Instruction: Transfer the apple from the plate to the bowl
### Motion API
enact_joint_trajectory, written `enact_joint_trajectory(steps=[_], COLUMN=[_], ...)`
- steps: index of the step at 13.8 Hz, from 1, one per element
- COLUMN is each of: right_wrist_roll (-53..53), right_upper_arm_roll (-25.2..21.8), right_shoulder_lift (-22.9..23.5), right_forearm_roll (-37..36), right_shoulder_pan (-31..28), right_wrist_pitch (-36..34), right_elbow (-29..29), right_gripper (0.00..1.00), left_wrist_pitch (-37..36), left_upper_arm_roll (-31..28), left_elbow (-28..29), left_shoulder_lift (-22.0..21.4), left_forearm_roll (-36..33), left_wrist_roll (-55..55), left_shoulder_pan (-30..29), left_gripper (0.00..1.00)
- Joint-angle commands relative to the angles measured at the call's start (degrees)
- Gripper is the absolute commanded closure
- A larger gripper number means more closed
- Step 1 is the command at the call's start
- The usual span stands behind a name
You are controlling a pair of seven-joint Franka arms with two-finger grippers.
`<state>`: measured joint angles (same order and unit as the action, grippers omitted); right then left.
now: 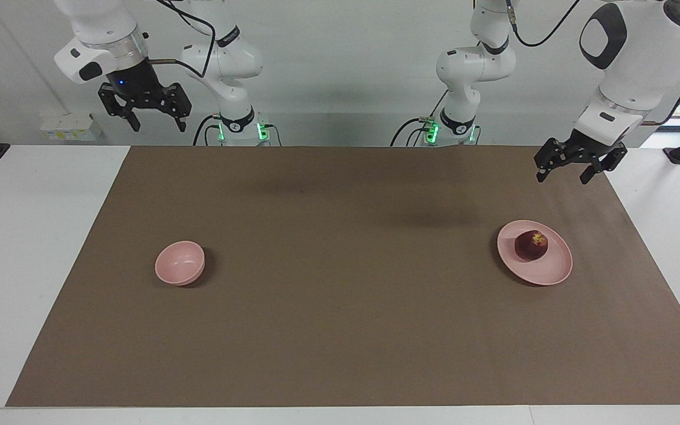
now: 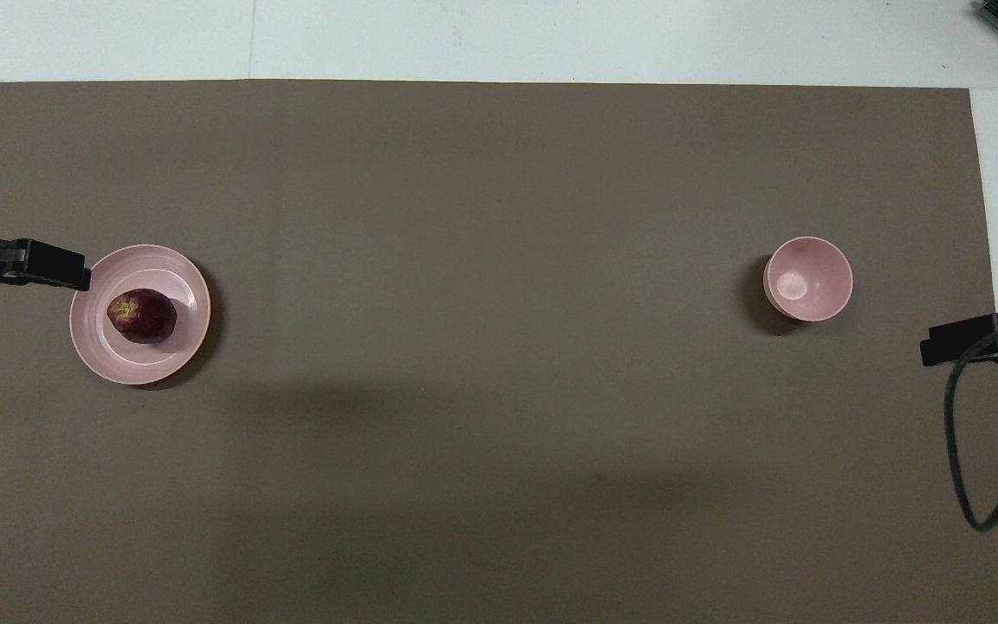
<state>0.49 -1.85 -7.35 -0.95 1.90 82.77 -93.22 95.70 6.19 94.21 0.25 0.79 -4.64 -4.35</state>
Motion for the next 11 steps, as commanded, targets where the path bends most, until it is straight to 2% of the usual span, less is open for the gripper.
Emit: enact_joint_trajectory(steps=[1, 11], right_wrist_roll=[-2.07, -2.16], right_upper_arm_roll=[0.18, 0.10], right_shoulder_lift=[-0.91, -0.99], right_forearm_roll=[0.95, 0.95], right_shoulder_pan=[-0.67, -0.93], right_wrist_pitch=[0.28, 0.28], right_elbow=[-1.09, -1.44], right_gripper=[0.00, 0.00], left_wrist_pitch=[-0.51, 0.54], left_upper_arm_roll=[-0.04, -0.21], left_elbow=[-0.17, 0.89], left_shoulder_lift=[0.02, -0.51], left_forearm_roll=[0.44, 0.44], left_wrist_roll=[-0.55, 0.41], left_shoulder_pan=[-0.39, -0.84], left_gripper=[0.00, 0.00])
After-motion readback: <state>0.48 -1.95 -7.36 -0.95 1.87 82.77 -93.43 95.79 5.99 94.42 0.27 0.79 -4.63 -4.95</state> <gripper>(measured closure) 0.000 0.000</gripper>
